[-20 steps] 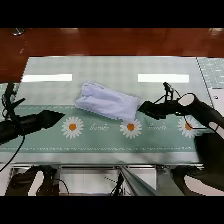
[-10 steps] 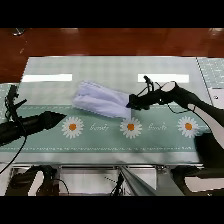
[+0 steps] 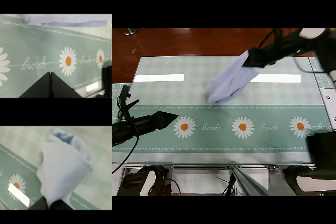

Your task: Fold the shirts.

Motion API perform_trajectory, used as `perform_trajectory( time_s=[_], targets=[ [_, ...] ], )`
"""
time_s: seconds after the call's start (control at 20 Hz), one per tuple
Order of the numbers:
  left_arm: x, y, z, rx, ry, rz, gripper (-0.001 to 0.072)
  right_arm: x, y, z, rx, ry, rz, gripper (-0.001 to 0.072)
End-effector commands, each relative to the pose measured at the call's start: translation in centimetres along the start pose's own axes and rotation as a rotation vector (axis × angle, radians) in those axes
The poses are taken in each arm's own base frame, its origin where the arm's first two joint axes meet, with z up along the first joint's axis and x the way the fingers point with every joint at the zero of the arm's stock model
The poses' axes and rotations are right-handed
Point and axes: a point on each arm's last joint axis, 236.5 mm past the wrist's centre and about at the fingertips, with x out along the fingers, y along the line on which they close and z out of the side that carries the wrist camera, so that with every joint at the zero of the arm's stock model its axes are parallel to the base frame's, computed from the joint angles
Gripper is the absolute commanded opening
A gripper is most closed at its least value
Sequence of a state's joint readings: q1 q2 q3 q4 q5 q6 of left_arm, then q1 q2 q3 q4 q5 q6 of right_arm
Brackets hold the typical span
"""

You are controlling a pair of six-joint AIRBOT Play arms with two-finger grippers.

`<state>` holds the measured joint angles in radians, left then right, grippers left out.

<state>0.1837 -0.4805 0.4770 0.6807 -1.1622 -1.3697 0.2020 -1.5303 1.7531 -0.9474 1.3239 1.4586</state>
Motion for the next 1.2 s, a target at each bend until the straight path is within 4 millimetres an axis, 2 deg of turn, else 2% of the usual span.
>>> perform_trajectory(
  time_s=[0.0, 0.1, 0.2, 0.3, 0.35, 0.5, 0.6, 0.75, 0.9, 1.0, 1.05, 1.1, 1.15],
  targets=[
    [0.1, 0.1, -0.1, -0.003, 0.004, 0.001, 0.0017, -9.0, -1.5, 1.5, 0.033, -0.041, -0.158, 0.0029],
    [0.1, 0.1, -0.1, -0.004, 0.004, 0.001, 0.0017, -13.8, -3.3, 0.4, 0.106, -0.054, -0.224, 0.0028],
    [0.1, 0.1, -0.1, -0.004, 0.003, 0.001, 0.0017, -18.3, -5.4, -1.5, 0.197, -0.07, -0.288, 0.0028],
    [0.1, 0.1, -0.1, -0.003, 0.003, 0.001, 0.0017, -23.2, -8.4, -4.5, 0.336, -0.079, -0.382, 0.0028],
    [0.1, 0.1, -0.1, -0.003, 0.001, 0.001, 0.0017, -25.5, -9.8, -5.3, 0.413, -0.128, -0.431, 0.0028],
    [0.1, 0.1, 0.0, -0.003, 0.0, 0.001, 0.0017, -31.3, -12.5, -9.5, 0.639, -0.257, -0.557, 0.0029],
    [0.1, 0.1, 0.0, -0.003, 0.001, 0.001, 0.0017, -34.2, -13.7, -14.1, 0.772, -0.301, -0.676, 0.0029],
    [0.1, 0.1, 0.0, -0.003, -0.002, 0.002, 0.0017, -35.9, -14.4, -21.8, 0.954, -0.308, -0.837, 0.0029],
    [0.1, 0.2, 0.1, -0.003, -0.007, 0.003, 0.0017, -37.1, -14.0, -30.0, 1.069, -0.244, -1.047, 0.003],
    [0.1, 0.2, 0.2, -0.003, -0.008, 0.003, 0.0017, -39.5, -13.0, -36.3, 1.195, -0.19, -1.277, 0.0043],
    [0.1, 0.2, 0.2, -0.002, -0.01, 0.004, 0.0017, -39.7, -12.5, -38.1, 1.259, -0.192, -1.335, 0.0185],
    [0.1, 0.2, 0.2, -0.002, -0.011, 0.004, 0.0017, -39.1, -12.5, -38.7, 1.267, -0.177, -1.334, 0.0403],
    [0.1, 0.2, 0.2, 0.007, -0.01, 0.004, 0.0017, -38.8, -12.7, -38.9, 1.27, -0.161, -1.329, 0.0582]
  ],
)
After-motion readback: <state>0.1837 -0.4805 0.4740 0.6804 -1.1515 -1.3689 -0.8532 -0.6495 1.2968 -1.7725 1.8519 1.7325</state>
